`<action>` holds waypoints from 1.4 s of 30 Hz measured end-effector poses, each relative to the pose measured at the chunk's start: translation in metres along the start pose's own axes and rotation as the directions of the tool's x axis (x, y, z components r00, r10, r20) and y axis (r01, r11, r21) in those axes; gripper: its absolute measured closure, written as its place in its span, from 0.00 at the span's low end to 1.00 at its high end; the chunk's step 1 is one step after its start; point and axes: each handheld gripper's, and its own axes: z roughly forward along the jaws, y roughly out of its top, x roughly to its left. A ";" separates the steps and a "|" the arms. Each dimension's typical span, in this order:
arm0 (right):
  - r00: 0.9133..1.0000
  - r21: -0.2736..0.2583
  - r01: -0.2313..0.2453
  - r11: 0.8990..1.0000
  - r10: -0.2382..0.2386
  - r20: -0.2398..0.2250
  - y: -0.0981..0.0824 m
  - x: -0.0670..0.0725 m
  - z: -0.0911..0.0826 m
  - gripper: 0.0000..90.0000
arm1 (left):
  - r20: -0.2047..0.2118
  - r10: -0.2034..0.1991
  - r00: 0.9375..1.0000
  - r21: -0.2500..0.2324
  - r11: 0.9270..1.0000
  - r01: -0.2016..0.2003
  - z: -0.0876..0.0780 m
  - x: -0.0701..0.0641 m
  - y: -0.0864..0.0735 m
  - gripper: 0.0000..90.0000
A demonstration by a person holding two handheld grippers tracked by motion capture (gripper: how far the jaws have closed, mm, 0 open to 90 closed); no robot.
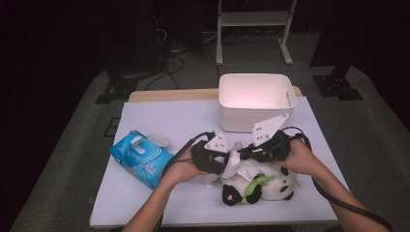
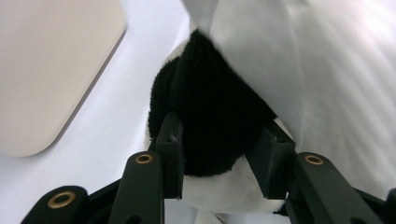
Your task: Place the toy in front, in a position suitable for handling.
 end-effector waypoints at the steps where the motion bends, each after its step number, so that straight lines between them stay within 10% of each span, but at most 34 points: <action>1: 1.000 0.005 -0.021 1.000 0.021 0.005 -0.006 -0.001 -0.003 0.97 | 0.001 0.001 1.000 0.001 1.000 -0.001 0.000 0.000 0.000 0.66; 14: 1.000 -0.010 0.003 1.000 -0.003 0.007 0.005 -0.003 -0.004 0.97 | 0.016 0.025 1.000 0.004 1.000 -0.025 0.000 -0.005 0.002 0.66; 30: 0.985 0.126 -0.169 0.978 0.164 0.046 -0.069 -0.018 -0.025 0.97 | 0.044 0.002 0.999 -0.030 1.000 -0.001 -0.002 0.000 -0.003 0.66; 42: 0.984 0.109 -0.176 0.978 0.176 0.015 -0.074 -0.014 -0.020 0.97 | 0.049 -0.030 0.998 -0.023 0.999 0.031 0.001 0.000 0.001 0.52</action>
